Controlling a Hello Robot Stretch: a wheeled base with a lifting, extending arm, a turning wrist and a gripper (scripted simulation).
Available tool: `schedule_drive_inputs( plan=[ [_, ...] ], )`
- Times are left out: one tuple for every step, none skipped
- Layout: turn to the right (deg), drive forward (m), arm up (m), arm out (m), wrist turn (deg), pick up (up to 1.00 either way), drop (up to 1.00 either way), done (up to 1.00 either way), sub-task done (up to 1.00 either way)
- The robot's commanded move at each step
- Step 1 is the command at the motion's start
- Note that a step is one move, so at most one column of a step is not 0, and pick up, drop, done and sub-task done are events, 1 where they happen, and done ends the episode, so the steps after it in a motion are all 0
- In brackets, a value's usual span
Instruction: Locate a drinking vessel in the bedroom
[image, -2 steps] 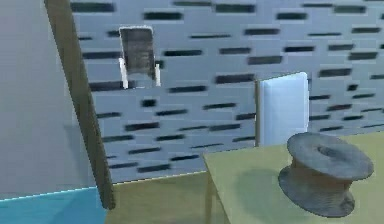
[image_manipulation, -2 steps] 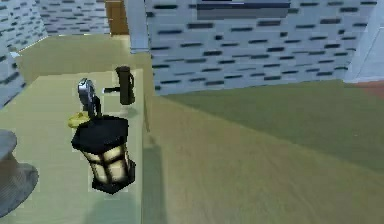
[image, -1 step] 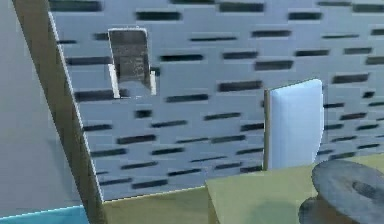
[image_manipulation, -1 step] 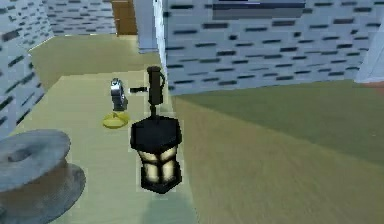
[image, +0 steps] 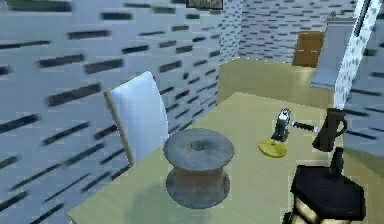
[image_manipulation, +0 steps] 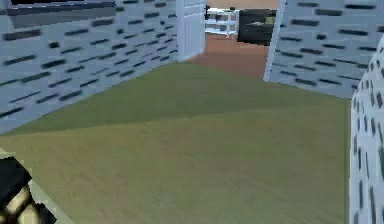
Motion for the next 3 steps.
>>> schedule_drive_inputs(
  plan=[
    [45.0, 0.0, 0.0, 0.0, 0.0, 0.0, 0.0, 0.0, 0.0],
    [45.0, 0.0, 0.0, 0.0, 0.0, 0.0, 0.0, 0.0, 0.0],
    [42.0, 0.0, 0.0, 0.0, 0.0, 0.0, 0.0, 0.0, 0.0]
  ],
)
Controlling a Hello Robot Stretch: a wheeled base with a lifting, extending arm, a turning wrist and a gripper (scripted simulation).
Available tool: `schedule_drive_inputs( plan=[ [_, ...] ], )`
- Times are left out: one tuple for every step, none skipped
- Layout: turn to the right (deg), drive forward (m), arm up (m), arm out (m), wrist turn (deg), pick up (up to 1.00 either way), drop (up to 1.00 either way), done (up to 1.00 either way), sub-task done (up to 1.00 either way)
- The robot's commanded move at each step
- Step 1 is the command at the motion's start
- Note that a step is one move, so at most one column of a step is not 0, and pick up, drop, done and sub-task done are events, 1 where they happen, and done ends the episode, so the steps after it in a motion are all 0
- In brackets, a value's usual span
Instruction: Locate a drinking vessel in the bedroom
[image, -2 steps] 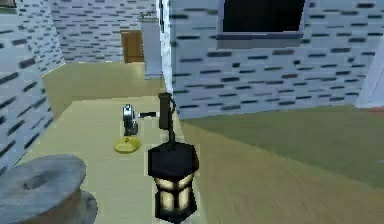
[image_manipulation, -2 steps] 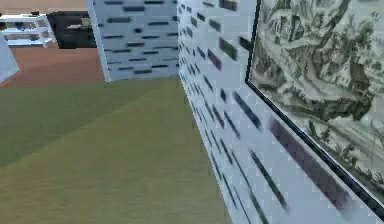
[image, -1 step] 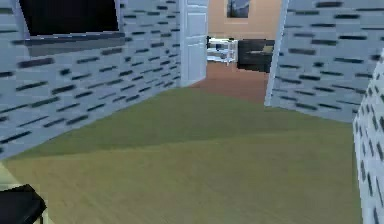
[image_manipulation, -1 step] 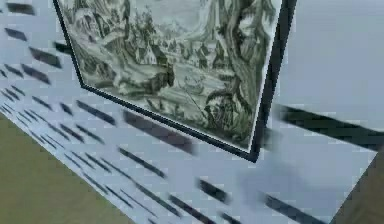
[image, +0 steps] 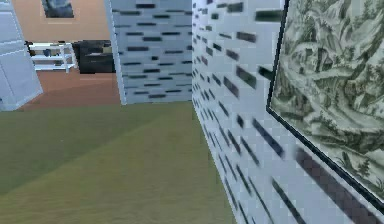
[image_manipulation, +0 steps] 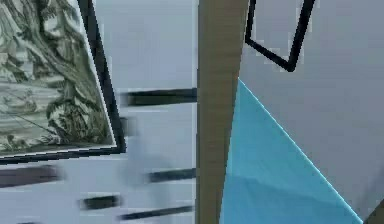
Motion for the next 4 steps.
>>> schedule_drive_inputs(
  plan=[
    [0.0, 0.35, 0.0, 0.0, 0.0, 0.0, 0.0, 0.0, 0.0],
    [-27.0, 0.0, 0.0, 0.0, 0.0, 0.0, 0.0, 0.0, 0.0],
    [0.0, 0.2, 0.0, 0.0, 0.0, 0.0, 0.0, 0.0, 0.0],
    [-45.0, 0.0, 0.0, 0.0, 0.0, 0.0, 0.0, 0.0, 0.0]
  ],
)
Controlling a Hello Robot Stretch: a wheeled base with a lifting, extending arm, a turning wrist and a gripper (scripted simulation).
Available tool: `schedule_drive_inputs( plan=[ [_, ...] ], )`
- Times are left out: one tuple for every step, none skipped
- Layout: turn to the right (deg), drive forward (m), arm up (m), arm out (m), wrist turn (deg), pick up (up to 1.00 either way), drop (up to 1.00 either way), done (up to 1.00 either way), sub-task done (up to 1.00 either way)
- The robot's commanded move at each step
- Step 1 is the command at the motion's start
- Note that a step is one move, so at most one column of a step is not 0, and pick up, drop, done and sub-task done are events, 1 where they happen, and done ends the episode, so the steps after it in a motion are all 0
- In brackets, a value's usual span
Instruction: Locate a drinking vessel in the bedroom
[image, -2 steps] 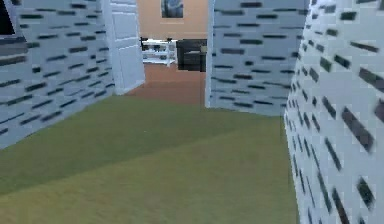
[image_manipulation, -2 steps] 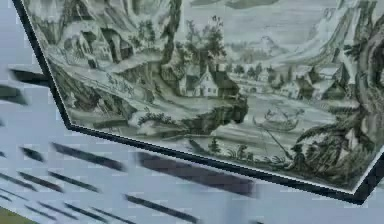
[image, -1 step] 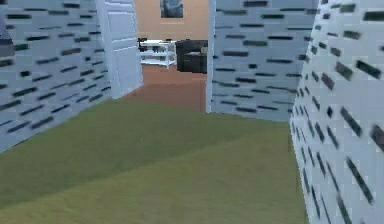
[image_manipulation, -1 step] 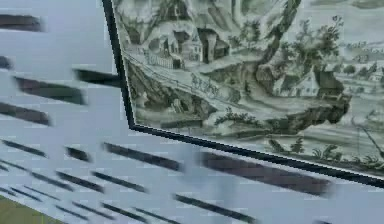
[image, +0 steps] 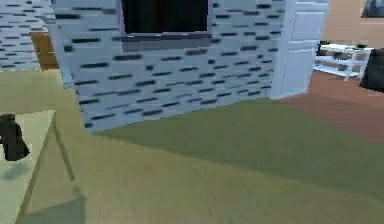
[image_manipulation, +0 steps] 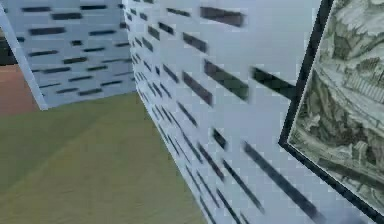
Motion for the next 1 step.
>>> schedule_drive_inputs(
  plan=[
    [-27.0, 0.0, 0.0, 0.0, 0.0, 0.0, 0.0, 0.0, 0.0]
  ],
)
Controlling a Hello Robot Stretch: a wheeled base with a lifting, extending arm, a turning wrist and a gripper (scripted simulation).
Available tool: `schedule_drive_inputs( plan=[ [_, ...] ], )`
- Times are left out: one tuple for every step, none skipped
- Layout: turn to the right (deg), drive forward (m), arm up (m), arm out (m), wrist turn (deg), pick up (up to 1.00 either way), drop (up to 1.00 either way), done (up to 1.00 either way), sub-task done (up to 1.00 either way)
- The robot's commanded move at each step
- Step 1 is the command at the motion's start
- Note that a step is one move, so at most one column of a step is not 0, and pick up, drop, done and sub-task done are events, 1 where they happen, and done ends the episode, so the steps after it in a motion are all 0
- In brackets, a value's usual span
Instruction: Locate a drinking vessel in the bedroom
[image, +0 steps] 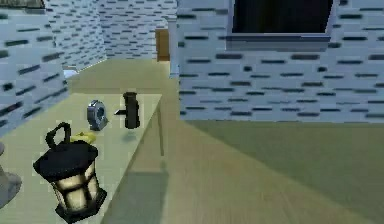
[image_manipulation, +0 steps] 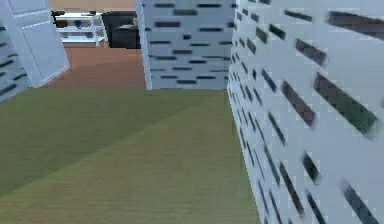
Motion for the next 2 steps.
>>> schedule_drive_inputs(
  plan=[
    [0.0, 1.0, 0.0, 0.0, 0.0, 0.0, 0.0, 0.0, 0.0],
    [0.0, 1.0, 0.0, 0.0, 0.0, 0.0, 0.0, 0.0, 0.0]
  ],
)
